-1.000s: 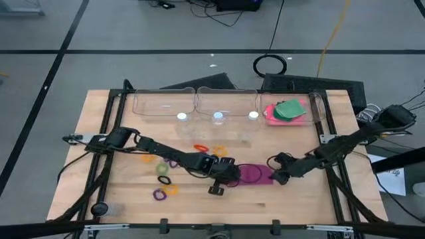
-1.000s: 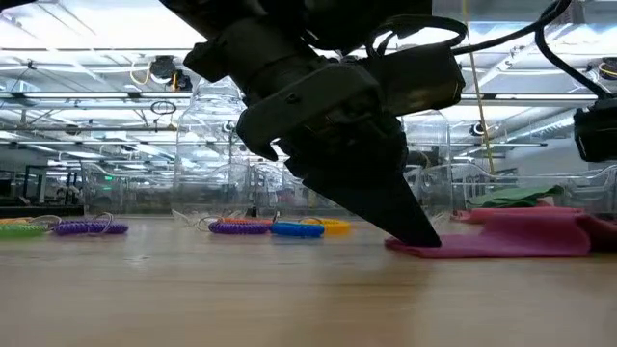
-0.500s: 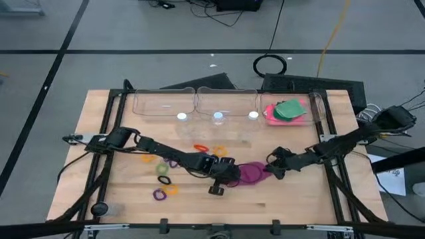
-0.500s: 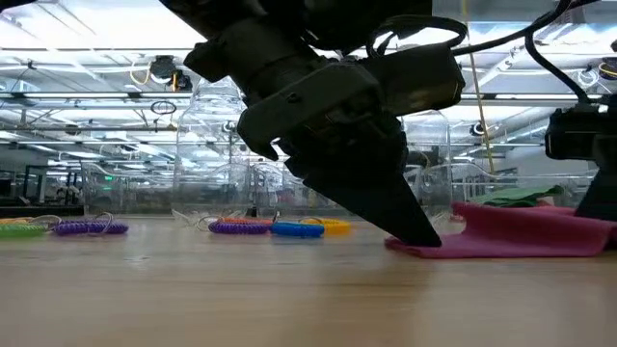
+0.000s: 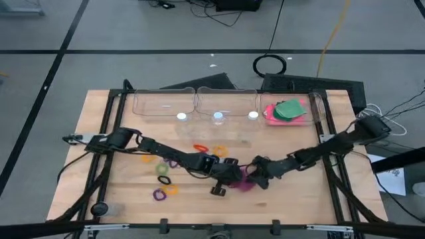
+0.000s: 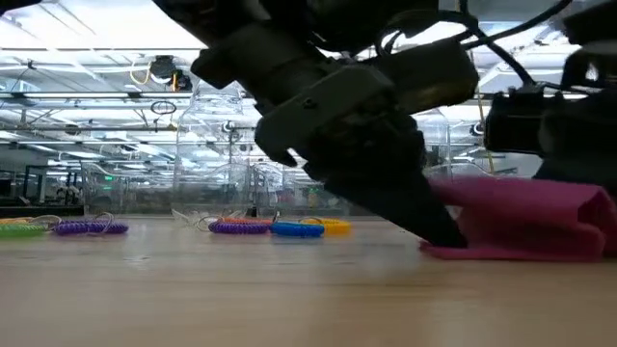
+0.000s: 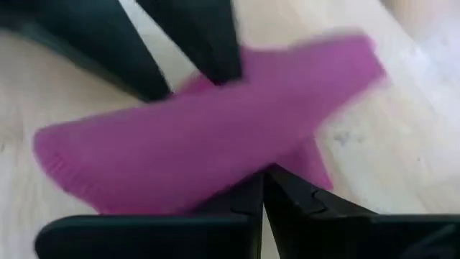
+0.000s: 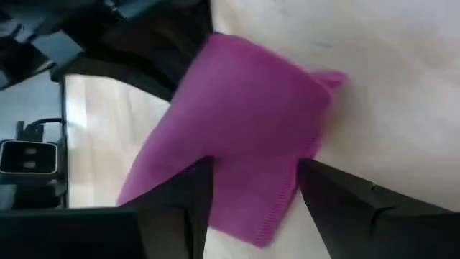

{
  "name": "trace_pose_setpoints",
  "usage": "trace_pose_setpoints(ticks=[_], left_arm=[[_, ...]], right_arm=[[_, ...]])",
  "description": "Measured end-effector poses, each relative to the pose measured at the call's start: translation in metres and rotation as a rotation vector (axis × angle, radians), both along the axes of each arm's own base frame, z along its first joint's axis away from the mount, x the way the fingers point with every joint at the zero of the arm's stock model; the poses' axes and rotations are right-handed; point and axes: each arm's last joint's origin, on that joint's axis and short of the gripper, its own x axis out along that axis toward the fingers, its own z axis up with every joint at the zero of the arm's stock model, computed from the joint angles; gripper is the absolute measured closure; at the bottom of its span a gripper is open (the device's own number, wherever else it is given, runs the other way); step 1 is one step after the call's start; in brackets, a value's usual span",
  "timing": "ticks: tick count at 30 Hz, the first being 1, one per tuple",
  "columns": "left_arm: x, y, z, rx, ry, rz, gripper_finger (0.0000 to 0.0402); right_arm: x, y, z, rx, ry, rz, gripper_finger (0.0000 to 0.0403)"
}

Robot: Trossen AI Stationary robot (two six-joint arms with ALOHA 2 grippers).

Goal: Pick & Place Sports Items
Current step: Fold the violet microfiber towel

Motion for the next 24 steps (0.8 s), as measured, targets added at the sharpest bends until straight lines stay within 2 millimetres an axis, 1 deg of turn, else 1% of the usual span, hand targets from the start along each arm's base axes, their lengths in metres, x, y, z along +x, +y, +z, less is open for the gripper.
trace_pose_setpoints(ticks=[5, 7, 12, 16, 20, 24], left_arm=[[0.006, -0.002, 0.005, -0.017, -0.085, -0.008, 0.0399], [0.007, -0.002, 0.006, -0.021, -0.098, -0.007, 0.04], [0.007, -0.002, 0.007, -0.029, -0.103, -0.006, 0.0387], [0.007, -0.004, 0.011, -0.047, -0.105, 0.001, 0.0388], [0.005, -0.006, 0.019, -0.122, -0.099, -0.044, 0.04], [0.004, -0.008, 0.035, -0.179, -0.12, -0.06, 0.0392]], right_arm=[[0.01, 0.006, 0.002, 0.006, -0.008, 0.037, 0.0257], [0.01, 0.006, 0.004, 0.01, -0.011, 0.041, 0.0257], [0.008, 0.002, 0.01, 0.02, -0.015, 0.032, 0.0257], [0.008, -0.003, 0.014, 0.022, -0.032, 0.013, 0.0257], [0.009, -0.007, 0.014, 0.026, -0.034, -0.006, 0.0257], [0.011, -0.01, 0.016, 0.03, -0.049, -0.023, 0.0257]])
